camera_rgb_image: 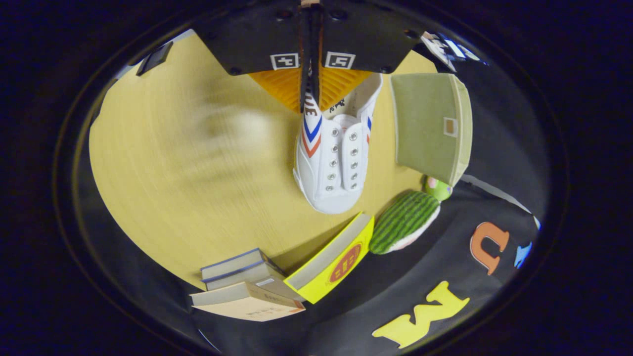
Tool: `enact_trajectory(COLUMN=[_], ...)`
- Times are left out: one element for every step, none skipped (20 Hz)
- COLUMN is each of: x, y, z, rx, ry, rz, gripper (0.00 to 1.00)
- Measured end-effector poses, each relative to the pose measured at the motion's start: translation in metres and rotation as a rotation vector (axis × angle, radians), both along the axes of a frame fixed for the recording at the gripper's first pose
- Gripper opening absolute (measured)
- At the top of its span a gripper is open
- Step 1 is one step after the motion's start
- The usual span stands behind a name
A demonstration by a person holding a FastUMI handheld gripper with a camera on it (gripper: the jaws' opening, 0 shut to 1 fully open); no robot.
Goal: Open the storage box then place both shoes into the box .Put the left shoe in first, then the right shoe, with the right side of both shoes facing outward in a uniform manner.
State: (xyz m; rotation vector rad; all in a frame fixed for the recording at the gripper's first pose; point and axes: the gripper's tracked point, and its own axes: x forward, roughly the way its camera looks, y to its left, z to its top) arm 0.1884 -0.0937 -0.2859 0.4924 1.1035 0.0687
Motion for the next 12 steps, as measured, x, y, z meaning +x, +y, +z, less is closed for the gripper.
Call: enact_trajectory(x=[0.001,0.0,-0.001,-0.002,-0.003,-0.002,-0.001,0.001,0.003,0.002,0.003,0.004], y=[0.005,0.01,0.016,0.023,0.034,0.045,0.056,0.067,0.079,0.091,0.104,0.117], z=[0.012,0.024,0.035,0.046,0.056,0.065,0.075,0.082,0.09,0.1,0.106,0.11], rx=[-0.008,-0.027,-0.047,-0.059,-0.066,-0.066,-0.067,-0.06,-0.054,-0.049,-0.044,-0.034], ry=[-0.022,-0.037,-0.051,-0.065,-0.077,-0.095,-0.116,-0.135,-0.151,-0.169,-0.184,-0.201], rz=[0.001,0.008,0.013,0.018,0.025,0.029,0.029,0.02,0.017,0.013,0.008,0.005], gripper=[0.06,0.06,0.06,0.06,0.06,0.06,0.06,0.06,0.06,0.06,0.06,0.06])
